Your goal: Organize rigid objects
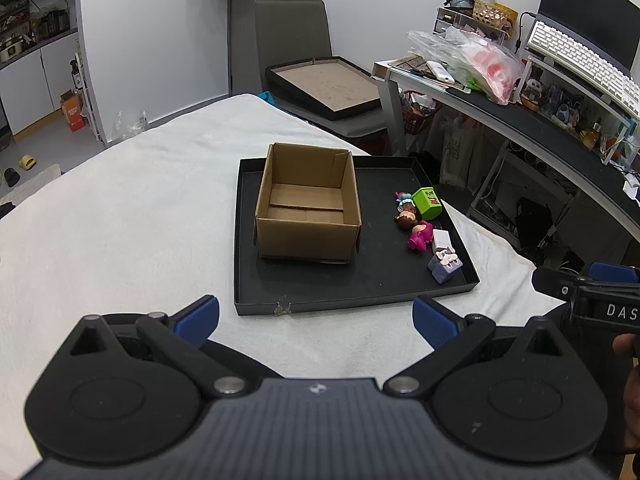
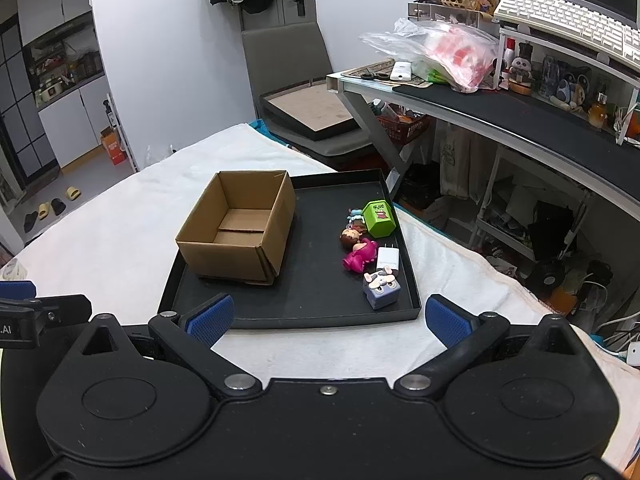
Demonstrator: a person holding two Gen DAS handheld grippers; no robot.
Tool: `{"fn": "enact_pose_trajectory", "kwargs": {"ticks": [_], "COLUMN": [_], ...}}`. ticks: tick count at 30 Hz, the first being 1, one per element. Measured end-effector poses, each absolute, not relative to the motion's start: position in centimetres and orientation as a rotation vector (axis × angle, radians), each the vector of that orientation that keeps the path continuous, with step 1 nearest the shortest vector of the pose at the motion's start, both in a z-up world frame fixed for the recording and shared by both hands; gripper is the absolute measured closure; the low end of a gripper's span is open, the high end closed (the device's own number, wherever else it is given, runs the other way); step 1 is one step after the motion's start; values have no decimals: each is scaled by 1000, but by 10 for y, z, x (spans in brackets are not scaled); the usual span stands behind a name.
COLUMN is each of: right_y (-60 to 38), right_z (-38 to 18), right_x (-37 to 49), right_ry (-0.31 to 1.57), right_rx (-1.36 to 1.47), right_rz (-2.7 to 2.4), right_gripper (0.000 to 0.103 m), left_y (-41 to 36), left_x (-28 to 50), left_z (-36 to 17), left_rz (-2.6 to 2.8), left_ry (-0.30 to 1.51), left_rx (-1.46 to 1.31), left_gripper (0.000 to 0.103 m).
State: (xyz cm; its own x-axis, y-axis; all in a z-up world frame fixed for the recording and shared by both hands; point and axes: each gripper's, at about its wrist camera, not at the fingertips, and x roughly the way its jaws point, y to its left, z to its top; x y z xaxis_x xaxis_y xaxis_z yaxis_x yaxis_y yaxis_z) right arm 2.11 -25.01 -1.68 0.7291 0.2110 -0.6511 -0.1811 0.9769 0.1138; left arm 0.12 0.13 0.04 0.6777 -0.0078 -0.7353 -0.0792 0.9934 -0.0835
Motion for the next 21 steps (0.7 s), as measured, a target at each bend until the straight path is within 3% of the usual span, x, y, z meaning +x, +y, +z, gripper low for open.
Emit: {"fn": "enact_pose_trajectory", "kwargs": {"ticks": [21], "right_y": [-253], "right_z": [-18], "right_x": [21], "right_ry": [717], "right_rx": [56], "right_rz": [208], "right_gripper": [0], "left_y": [0], "left_x": [0], "left_z": [0], "left_rz": [36], "left_ry": [820], "left_rx": [-117], "left_gripper": [1]}}
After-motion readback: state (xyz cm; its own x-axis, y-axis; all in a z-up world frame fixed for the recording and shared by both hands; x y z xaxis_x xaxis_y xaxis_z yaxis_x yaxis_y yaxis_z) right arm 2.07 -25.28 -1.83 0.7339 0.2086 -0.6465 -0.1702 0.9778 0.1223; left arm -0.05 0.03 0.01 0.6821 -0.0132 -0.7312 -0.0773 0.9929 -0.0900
